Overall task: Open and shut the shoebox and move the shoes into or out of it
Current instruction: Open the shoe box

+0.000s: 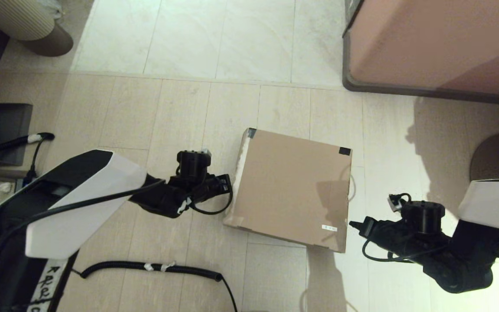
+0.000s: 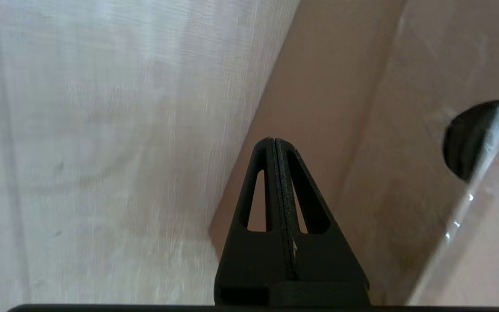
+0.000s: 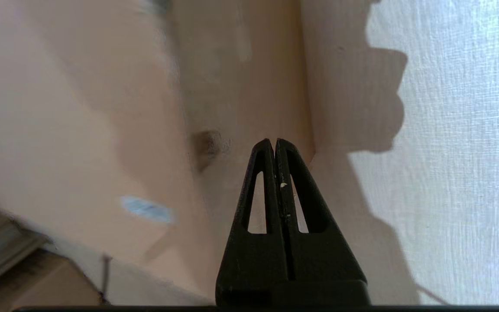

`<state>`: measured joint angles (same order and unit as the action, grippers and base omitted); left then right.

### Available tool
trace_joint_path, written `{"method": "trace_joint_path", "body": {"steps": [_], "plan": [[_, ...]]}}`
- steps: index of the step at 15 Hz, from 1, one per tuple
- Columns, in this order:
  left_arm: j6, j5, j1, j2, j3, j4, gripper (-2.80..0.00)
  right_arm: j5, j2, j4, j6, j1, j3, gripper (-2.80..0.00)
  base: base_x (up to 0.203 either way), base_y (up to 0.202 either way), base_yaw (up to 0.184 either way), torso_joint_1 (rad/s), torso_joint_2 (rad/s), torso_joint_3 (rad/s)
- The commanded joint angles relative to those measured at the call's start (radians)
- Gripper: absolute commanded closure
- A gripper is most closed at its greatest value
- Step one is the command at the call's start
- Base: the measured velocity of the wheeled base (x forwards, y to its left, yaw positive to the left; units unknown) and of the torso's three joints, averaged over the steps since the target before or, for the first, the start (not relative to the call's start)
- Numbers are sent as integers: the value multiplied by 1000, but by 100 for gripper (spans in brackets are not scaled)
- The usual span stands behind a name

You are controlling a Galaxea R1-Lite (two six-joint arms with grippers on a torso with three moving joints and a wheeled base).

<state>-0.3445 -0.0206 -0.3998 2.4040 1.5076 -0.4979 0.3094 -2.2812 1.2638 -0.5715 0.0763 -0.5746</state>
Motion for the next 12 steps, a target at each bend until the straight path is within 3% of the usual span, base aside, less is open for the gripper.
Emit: {"method": "trace_joint_path", "body": {"steps": [1, 5, 8, 10, 12], "plan": [[-2, 0, -5, 42, 41, -1, 0, -21, -83, 9, -1, 23, -41, 0, 0, 0, 0, 0, 0, 0], [-2, 1, -5, 72, 83, 4, 0, -72, -153, 5, 40, 57, -95, 0, 0, 0, 0, 0, 0, 0], [-5, -1, -7, 66, 82, 1, 0, -67, -123, -1, 18, 71, -100, 0, 0, 0, 0, 0, 0, 0], [-25, -1, -8, 43, 74, 1, 0, -40, -58, -40, -43, 71, -96, 0, 0, 0, 0, 0, 0, 0], [-33, -2, -14, 24, 74, 2, 0, 68, 13, -63, -156, 63, -89, 0, 0, 0, 0, 0, 0, 0]]}}
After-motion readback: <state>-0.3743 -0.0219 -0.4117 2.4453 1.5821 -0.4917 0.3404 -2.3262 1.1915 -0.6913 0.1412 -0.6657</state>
